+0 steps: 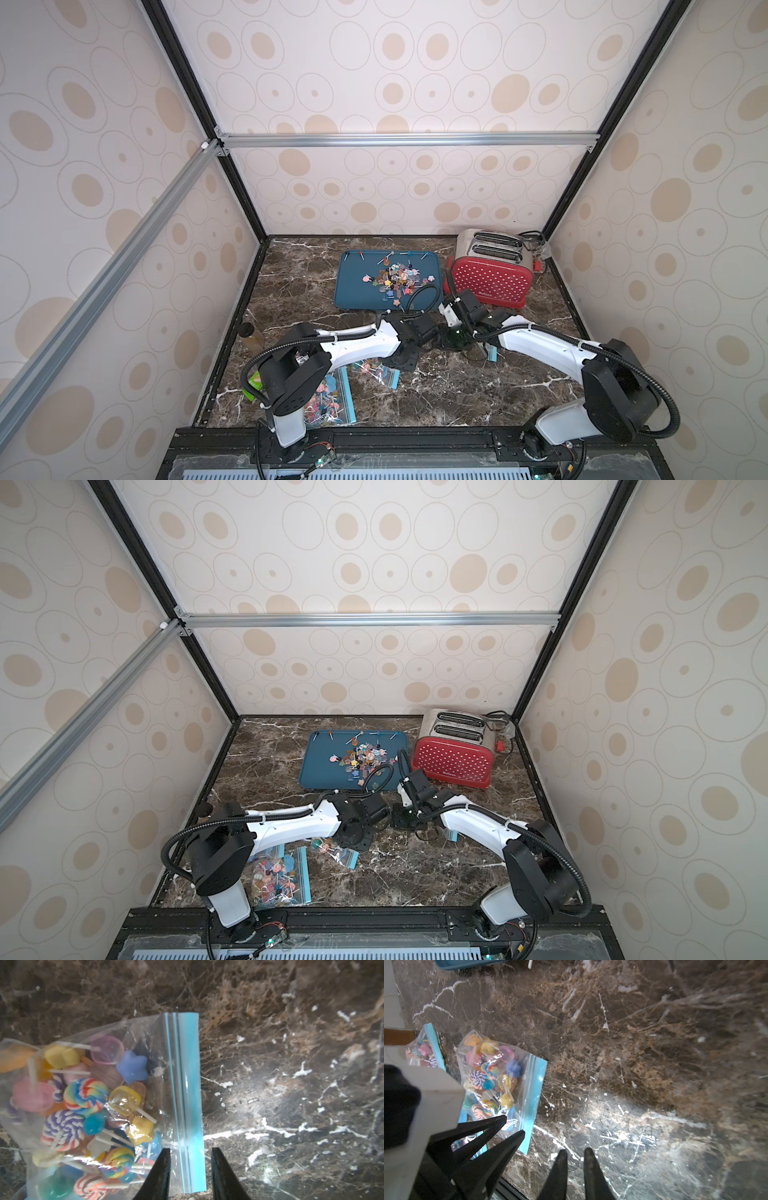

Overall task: Pour candies out of the ziploc bag
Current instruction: Open the ziploc bag at the center of the board.

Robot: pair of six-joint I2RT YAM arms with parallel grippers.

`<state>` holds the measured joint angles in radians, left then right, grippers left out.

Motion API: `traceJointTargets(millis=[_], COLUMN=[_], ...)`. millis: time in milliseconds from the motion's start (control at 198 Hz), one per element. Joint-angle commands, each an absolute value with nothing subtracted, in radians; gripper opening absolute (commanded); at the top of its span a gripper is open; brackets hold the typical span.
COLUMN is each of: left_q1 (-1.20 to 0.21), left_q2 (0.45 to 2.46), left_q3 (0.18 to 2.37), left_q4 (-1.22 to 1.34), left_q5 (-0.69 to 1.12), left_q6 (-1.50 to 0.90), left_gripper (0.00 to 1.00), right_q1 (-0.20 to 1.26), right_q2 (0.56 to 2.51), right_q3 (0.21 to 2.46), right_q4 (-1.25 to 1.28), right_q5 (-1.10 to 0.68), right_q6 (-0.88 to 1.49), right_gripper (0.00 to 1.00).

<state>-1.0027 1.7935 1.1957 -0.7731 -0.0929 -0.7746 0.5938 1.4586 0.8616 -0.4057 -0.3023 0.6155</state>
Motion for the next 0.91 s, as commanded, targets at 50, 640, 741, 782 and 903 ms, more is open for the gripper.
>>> traceJointTargets(millis=[50,640,741,782,903], left_q1=[-1.02,-1.022,-1.022,-1.02,-1.02], left_q2=[1.84,1.921,1.921,1.921,1.924], left_q3=[1.226,1.203,1.194,1.191,1.188], left_q4=[-0.814,-0.777,-0.77,-0.77,-0.769], left_q5=[-0.123,-0.064,-0.061,-0.062,-0.058], left_q6=[-0.813,-0.815,-0.812,-0.81,-0.805], left_gripper=[0.32,0.28,0.24,0.23,0.22], right_q1=[0.582,0.569,0.566,0.565,0.562], right_q2=[1.443,1.457,1.455,1.453,1.45], right_q3=[0.846,0.842,0.839,0.836,0.832], right_q4=[-0.421,-0.409,-0.409,-0.408,-0.407], right_q5=[-0.304,-0.32,-0.32,-0.32,-0.319], right_q6=[0.599,0.597,0.595,0.595,0.595], right_gripper=[0.19,0.19,0.19,0.19,0.19])
